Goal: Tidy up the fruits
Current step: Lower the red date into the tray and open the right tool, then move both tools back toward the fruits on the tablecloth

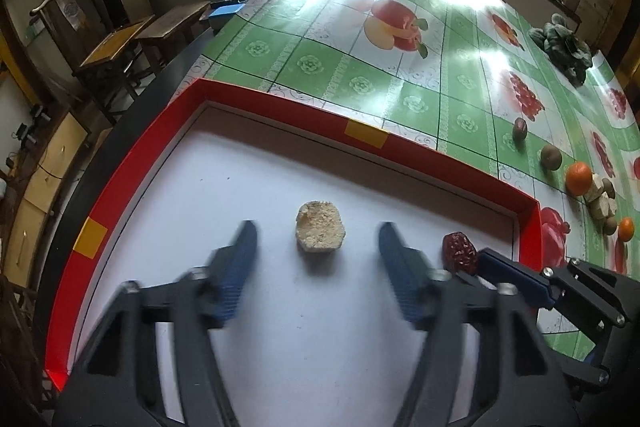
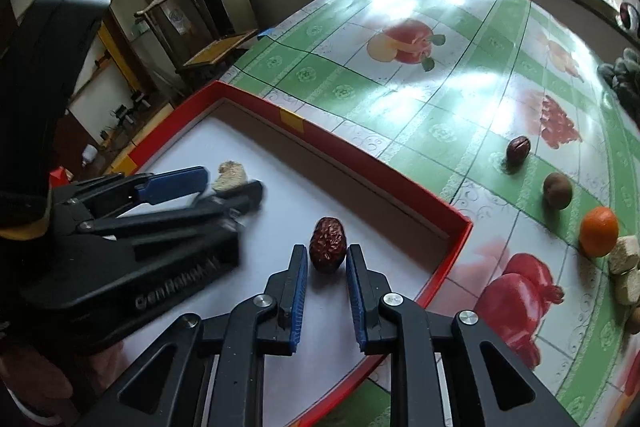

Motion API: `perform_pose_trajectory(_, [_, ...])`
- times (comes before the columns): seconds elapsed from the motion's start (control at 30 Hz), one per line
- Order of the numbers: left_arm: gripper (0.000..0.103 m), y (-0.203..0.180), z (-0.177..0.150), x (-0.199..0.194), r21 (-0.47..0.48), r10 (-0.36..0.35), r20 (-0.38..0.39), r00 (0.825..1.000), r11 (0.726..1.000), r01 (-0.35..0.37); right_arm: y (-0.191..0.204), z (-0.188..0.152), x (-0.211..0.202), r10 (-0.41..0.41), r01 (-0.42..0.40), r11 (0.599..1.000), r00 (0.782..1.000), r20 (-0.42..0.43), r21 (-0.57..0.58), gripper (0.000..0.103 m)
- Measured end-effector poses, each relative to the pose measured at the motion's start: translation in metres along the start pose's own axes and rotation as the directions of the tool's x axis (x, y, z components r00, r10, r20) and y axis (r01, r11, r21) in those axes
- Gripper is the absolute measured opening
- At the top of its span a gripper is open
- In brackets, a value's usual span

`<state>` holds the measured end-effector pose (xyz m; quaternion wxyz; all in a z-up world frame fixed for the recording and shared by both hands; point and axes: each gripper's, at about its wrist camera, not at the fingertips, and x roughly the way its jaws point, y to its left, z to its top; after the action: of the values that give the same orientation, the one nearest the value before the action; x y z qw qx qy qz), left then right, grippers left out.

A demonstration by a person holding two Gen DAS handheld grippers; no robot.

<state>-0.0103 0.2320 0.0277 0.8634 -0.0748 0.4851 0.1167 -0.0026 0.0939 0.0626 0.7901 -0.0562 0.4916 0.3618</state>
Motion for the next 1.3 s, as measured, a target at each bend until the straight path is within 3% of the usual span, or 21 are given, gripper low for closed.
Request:
perform_pose_trajectory(0.17, [0.066, 0.006, -0.003, -0.004, -0.024, 0.011, 0.000, 1.000, 1.000, -0.011, 0.003, -0.006, -0.009, 0.025, -0.025, 1.000, 1.000, 0.003, 0.006, 0.022])
perform_pose_trajectory(0.47, [0.066, 0.004, -0.014, -0.035, -0.038, -0.008, 0.052, 0.999, 0.999, 0.010, -0.004, -0.022, -0.048, 0.074, -0.079, 0.995, 0.994, 0.081, 0.061, 0.026])
perform_pose_trajectory(0.6, [0.066, -0.010, -0.021, -0.049, -0.015, -0.027, 0.079, 0.997, 0.999, 0.028, -0.021, -0.036, -0.071, 0.051, -0.062, 0.993, 0.992, 0.113, 0.098, 0.027])
perform_pose_trajectory(0.73, [0.066, -0.031, -0.028, -0.063, 0.015, -0.074, 0.089, 0.993, 0.997, 0.073, -0.039, -0.049, -0.094, 0.010, -0.029, 0.991, 0.990, 0.144, 0.130, 0.040])
perform_pose_trajectory(0.9, [0.066, -0.065, -0.036, -0.072, 0.067, -0.134, 0.079, 0.988, 0.989, 0.129, -0.074, -0.070, -0.126, -0.013, -0.028, 0.976, 0.983, 0.185, 0.217, 0.041])
perform_pose_trajectory(1.3, [0.066, -0.148, -0.055, -0.082, 0.191, -0.211, 0.055, 0.976, 0.962, 0.197, -0.151, -0.134, -0.188, -0.179, 0.100, 0.929, 0.964, 0.198, 0.356, 0.042])
